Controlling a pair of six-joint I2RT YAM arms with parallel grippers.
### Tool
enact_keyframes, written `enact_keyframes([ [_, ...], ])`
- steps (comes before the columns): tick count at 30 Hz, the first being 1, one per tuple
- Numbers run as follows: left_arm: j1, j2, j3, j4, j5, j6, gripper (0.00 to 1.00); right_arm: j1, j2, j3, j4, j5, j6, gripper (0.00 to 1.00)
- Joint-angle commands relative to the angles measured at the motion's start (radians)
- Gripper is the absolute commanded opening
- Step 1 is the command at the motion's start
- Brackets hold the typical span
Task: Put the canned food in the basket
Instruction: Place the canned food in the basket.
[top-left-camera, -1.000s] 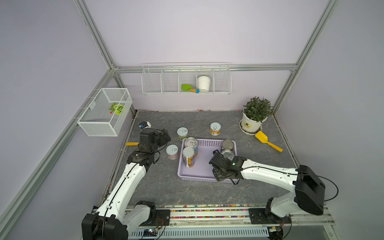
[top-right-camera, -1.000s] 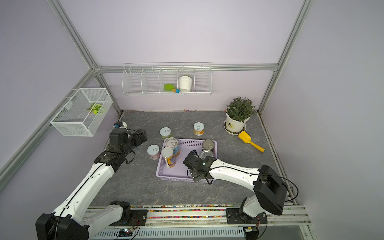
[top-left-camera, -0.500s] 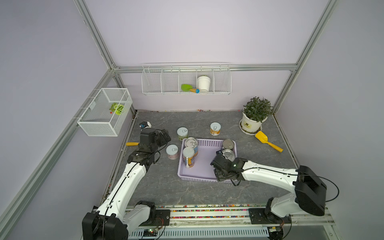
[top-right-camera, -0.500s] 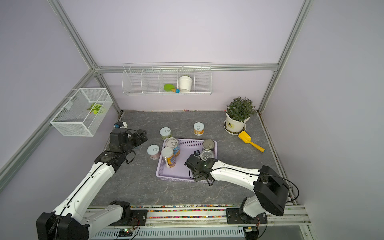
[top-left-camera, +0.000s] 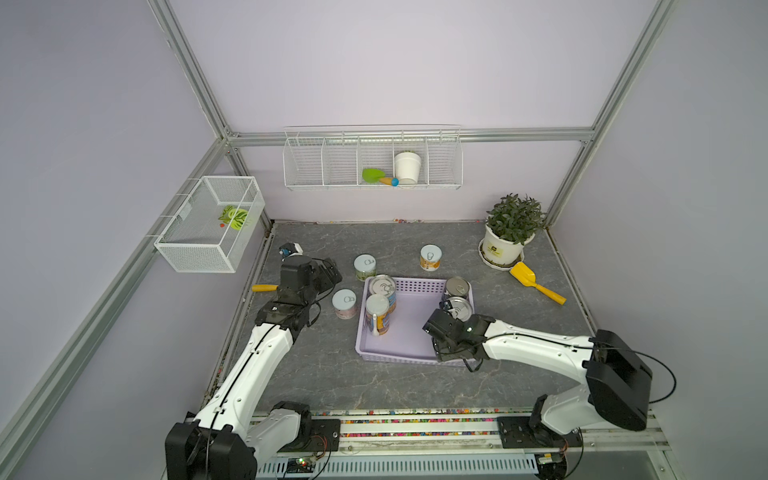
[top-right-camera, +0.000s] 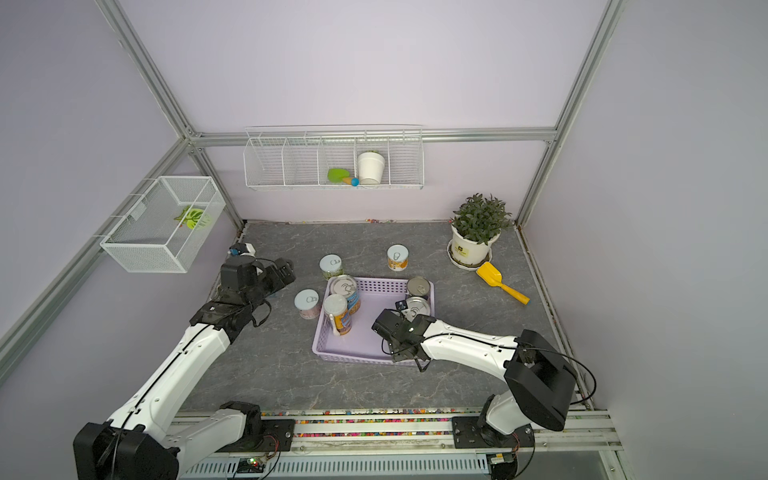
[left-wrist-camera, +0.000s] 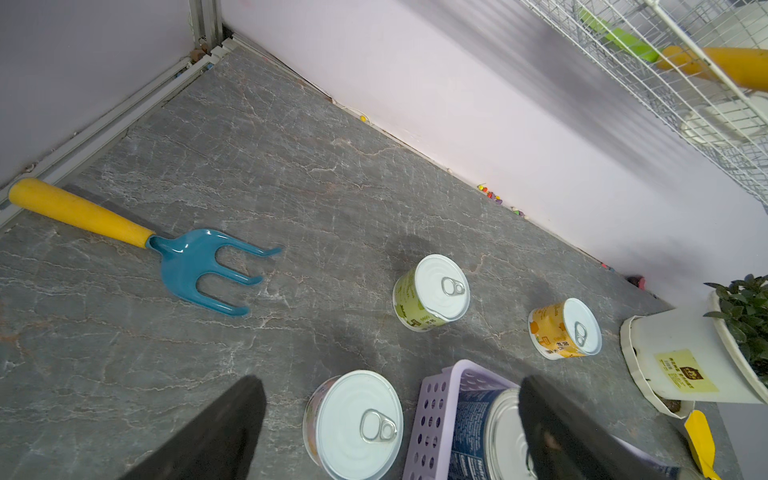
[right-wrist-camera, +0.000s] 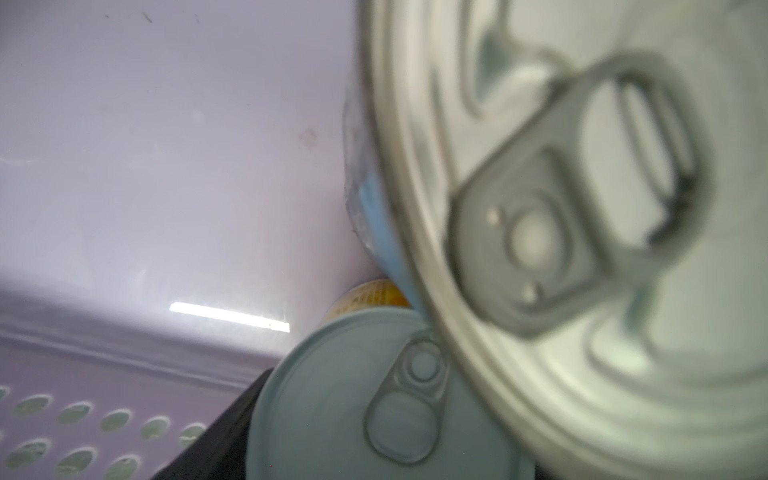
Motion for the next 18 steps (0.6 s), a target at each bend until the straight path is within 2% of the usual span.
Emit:
enact_keyframes([
  [1, 0.007, 0.009, 0.002, 0.008, 0.017, -0.002, 1.0, 0.003, 0.013, -0.03, -0.24, 0.105, -0.017, 0.93],
  [3, 0.007, 0.009, 0.002, 0.006, 0.02, -0.002, 1.0, 0.012, 0.017, -0.013, -0.269, 0.125, -0.001, 0.98],
  [11, 0.008, 0.01, 0.001, 0.007, 0.024, -0.002, 1.0, 0.021, -0.056, -0.011, -0.233, 0.087, -0.02, 0.98],
  [18, 0.008, 0.009, 0.002, 0.006, 0.024, -0.002, 1.0, 0.059, -0.176, 0.062, -0.263, 0.156, -0.04, 0.98],
])
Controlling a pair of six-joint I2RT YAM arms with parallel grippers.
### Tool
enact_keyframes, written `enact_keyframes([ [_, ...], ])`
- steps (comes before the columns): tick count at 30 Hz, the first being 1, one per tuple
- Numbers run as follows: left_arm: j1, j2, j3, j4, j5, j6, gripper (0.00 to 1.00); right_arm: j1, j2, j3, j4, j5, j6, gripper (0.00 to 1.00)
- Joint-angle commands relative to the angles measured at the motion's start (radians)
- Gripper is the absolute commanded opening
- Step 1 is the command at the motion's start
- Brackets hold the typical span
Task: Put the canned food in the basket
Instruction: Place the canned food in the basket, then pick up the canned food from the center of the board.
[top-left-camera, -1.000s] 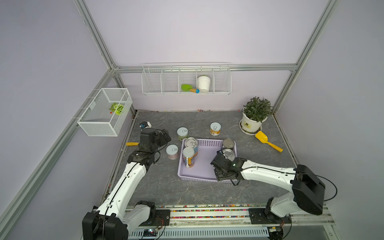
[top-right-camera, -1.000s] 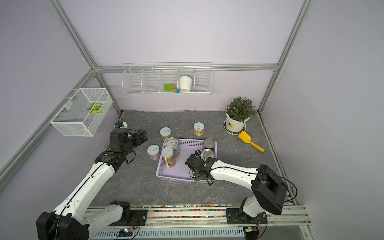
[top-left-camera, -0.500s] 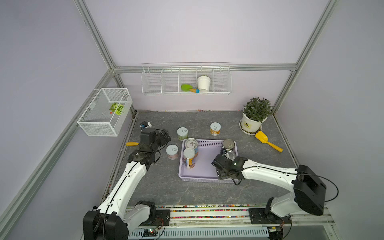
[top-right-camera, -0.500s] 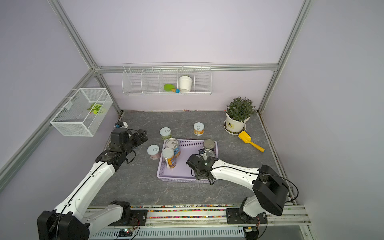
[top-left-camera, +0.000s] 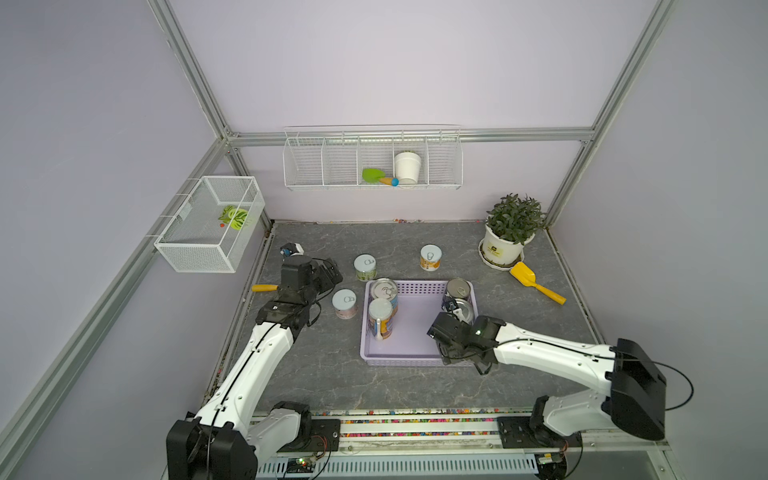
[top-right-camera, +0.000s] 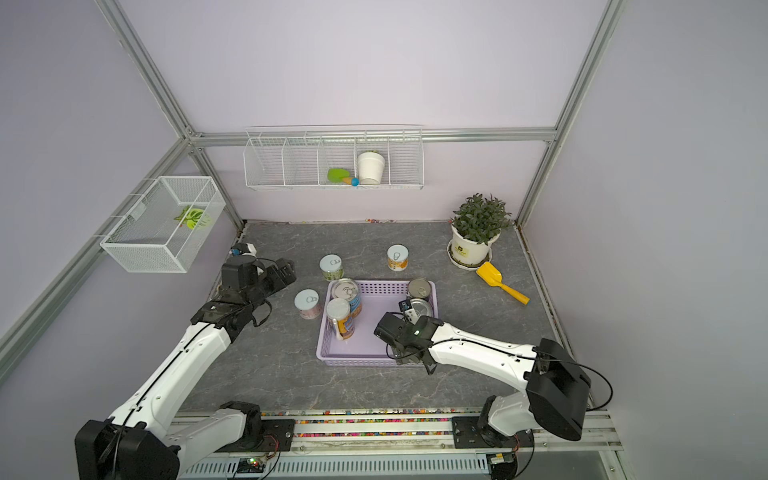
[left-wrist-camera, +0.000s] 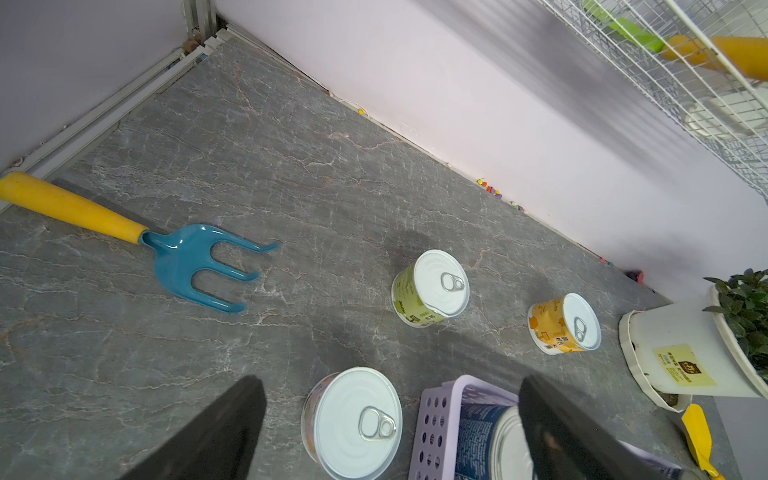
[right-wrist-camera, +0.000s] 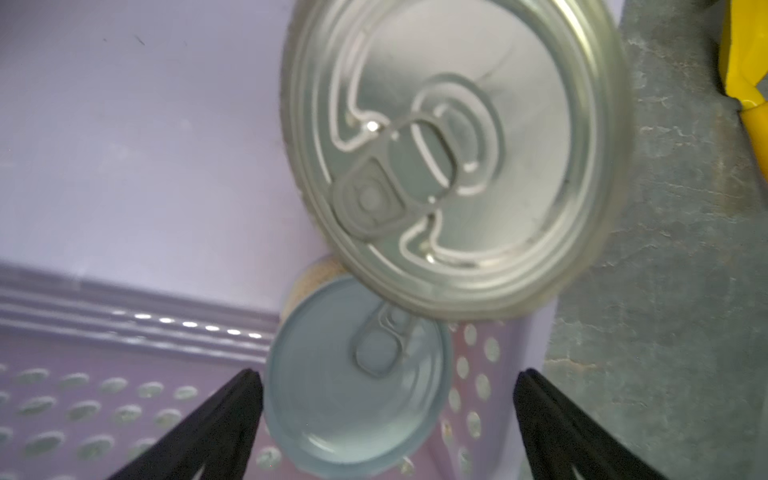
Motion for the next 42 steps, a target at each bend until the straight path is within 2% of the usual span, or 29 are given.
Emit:
enact_keyframes([
  [1, 0.005, 0.002, 0.003, 0.005, 0.008, -0.002, 1.0, 0.013, -0.079, 0.046, -0.093, 0.074, -0.019, 0.98],
  [7, 0.004, 0.017, 0.021, -0.019, -0.008, -0.007, 1.0, 0.014, -0.207, 0.067, -0.002, 0.116, -0.076, 0.98],
  [16, 0.005, 0.144, 0.105, -0.096, -0.024, -0.031, 1.0, -0.009, -0.363, -0.029, 0.31, 0.249, -0.205, 0.98],
  [18, 0.005, 0.196, 0.142, -0.138, -0.008, -0.054, 1.0, -0.036, -0.397, -0.073, 0.375, 0.239, -0.245, 0.99],
  [22, 0.004, 0.275, 0.19, -0.241, 0.021, -0.052, 1.0, -0.116, -0.425, -0.122, 0.374, 0.191, -0.225, 0.98],
  [28, -0.019, 0.316, 0.148, -0.272, 0.123, -0.042, 1.0, -0.201, -0.437, -0.175, 0.39, 0.113, -0.192, 0.98],
  [33, -0.087, 0.363, 0.169, -0.312, 0.114, -0.034, 1.0, -0.22, -0.406, -0.184, 0.422, 0.075, -0.196, 0.98],
  [42, -0.088, 0.48, 0.19, -0.341, 0.109, -0.058, 0.99, -0.226, -0.34, -0.159, 0.414, 0.039, -0.193, 0.98],
])
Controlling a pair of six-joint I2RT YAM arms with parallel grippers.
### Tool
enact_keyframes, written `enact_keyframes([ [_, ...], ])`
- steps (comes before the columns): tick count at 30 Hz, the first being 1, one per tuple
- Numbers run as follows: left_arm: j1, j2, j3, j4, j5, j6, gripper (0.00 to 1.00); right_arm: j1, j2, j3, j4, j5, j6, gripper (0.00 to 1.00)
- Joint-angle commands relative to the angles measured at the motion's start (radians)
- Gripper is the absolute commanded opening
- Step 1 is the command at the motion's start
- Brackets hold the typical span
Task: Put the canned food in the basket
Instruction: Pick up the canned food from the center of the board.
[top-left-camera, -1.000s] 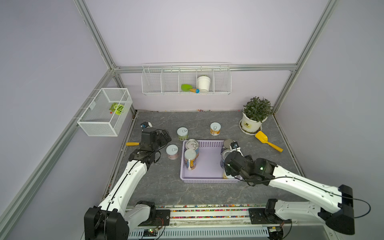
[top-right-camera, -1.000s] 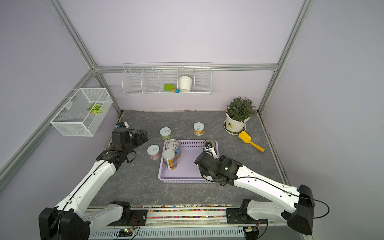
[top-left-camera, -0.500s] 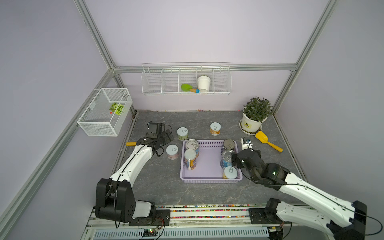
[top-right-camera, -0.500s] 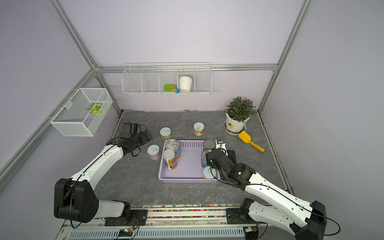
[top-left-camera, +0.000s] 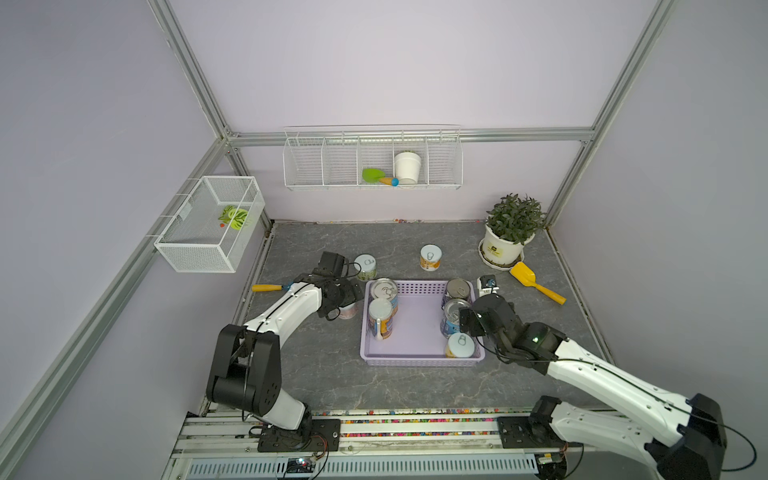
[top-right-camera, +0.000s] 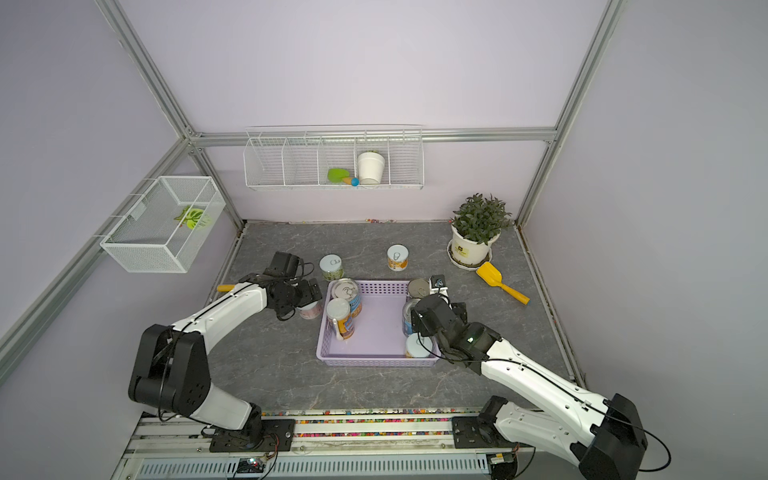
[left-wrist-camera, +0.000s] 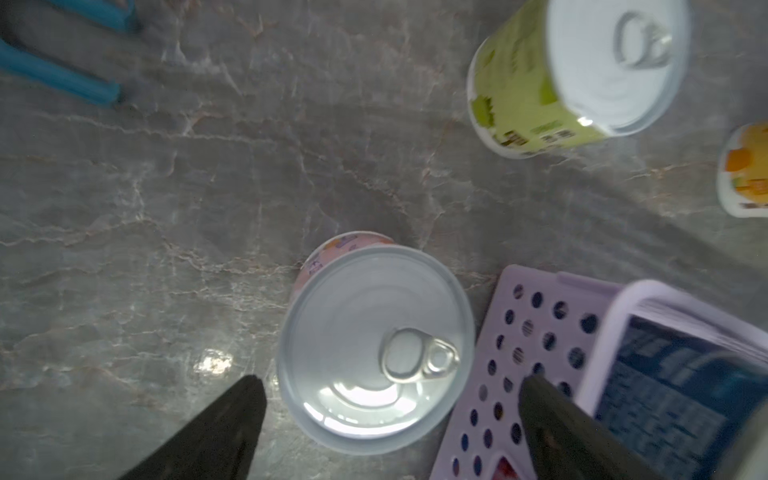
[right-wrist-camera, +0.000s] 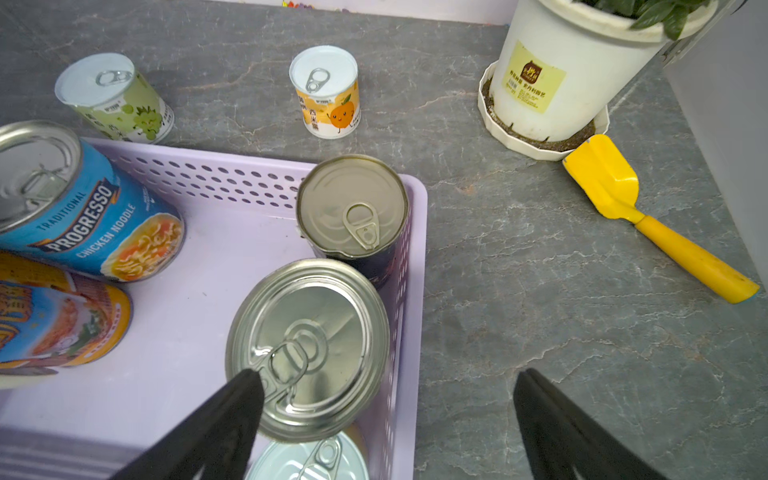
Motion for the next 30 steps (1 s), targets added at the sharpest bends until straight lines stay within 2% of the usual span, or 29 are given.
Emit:
enact_keyframes([
  [1, 0.001, 0.017, 0.028, -0.018, 0.0, -0.006, 1.0, -0.006, 0.001, 0.012, 0.016, -0.021, 0.006, 0.99],
  [6, -0.001, 0.04, 0.039, -0.017, 0.005, 0.003, 0.99, -0.009, 0.008, 0.015, 0.022, -0.027, 0.005, 0.98],
  [14, 0.0, 0.099, 0.065, -0.037, -0.058, -0.002, 0.99, -0.012, 0.031, 0.021, 0.022, -0.041, 0.005, 0.98],
  [20, -0.001, 0.11, 0.088, -0.051, -0.097, 0.0, 0.88, -0.018, 0.03, 0.018, 0.026, -0.046, 0.004, 0.98],
  [24, -0.001, 0.117, 0.098, -0.062, -0.109, 0.003, 0.78, -0.018, 0.031, 0.018, 0.026, -0.049, 0.004, 0.98],
  [30, 0.001, 0.093, 0.098, -0.072, -0.134, -0.003, 0.72, -0.023, 0.034, 0.017, 0.027, -0.053, 0.005, 0.98],
])
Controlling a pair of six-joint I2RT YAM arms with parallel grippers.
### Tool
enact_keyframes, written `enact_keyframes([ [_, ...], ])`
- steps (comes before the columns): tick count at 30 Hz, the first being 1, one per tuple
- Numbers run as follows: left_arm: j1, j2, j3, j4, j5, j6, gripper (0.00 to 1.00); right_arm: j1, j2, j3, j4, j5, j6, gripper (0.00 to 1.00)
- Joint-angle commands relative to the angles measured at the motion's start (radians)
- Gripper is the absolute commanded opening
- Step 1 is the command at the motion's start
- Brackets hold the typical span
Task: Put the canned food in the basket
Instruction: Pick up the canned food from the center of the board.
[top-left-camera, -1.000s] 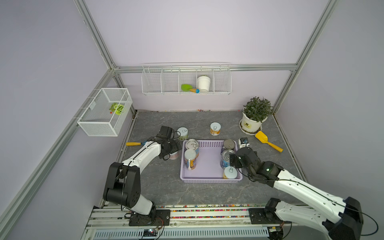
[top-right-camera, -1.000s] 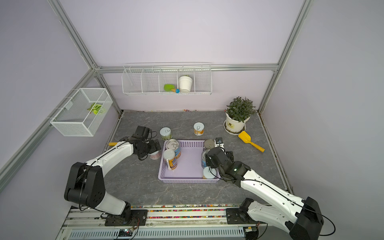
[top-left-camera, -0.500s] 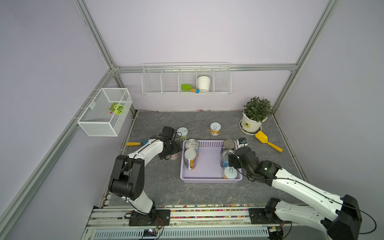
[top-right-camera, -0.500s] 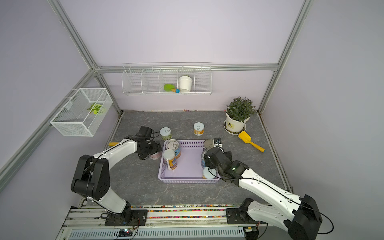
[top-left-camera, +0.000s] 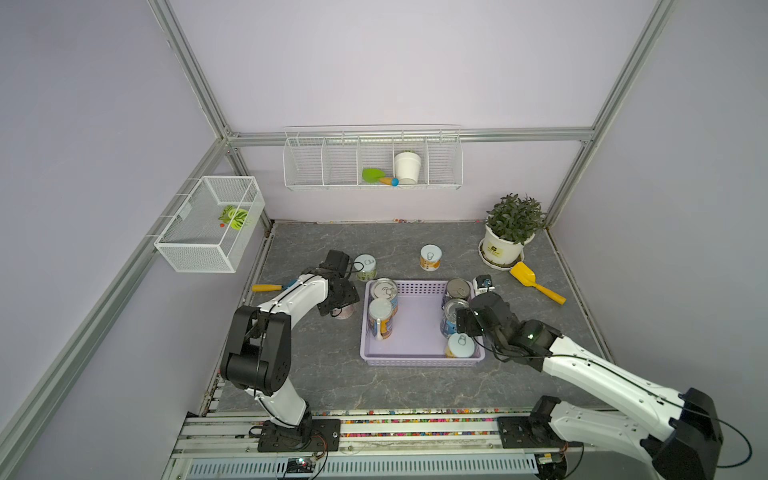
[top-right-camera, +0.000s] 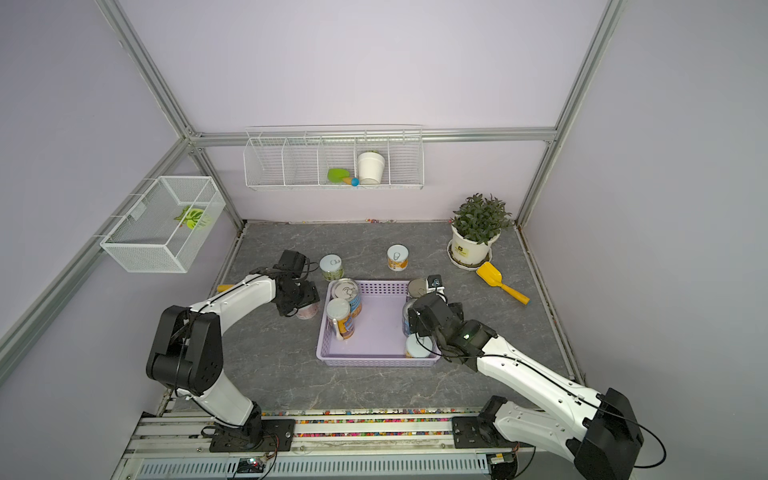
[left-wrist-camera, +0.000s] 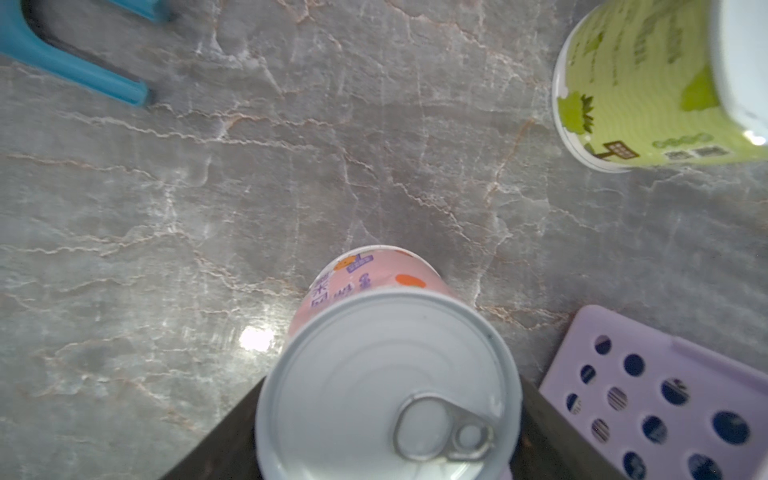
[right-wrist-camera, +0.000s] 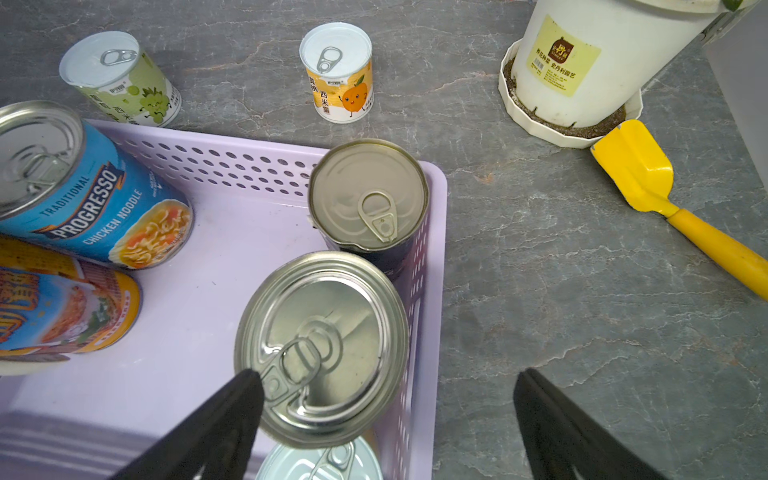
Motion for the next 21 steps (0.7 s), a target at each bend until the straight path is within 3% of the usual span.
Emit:
enact_keyframes([
  [1, 0.0, -0.025, 0.02, -0.019, -0.037, -0.003, 0.71, -0.008, 0.007, 0.015, 0.012, -0.005, 0.004, 0.99],
  [21, -0.029, -0.319, 0.042, -0.13, -0.074, 0.005, 0.65, -0.009, -0.009, 0.011, 0.01, -0.007, 0.011, 0.99],
])
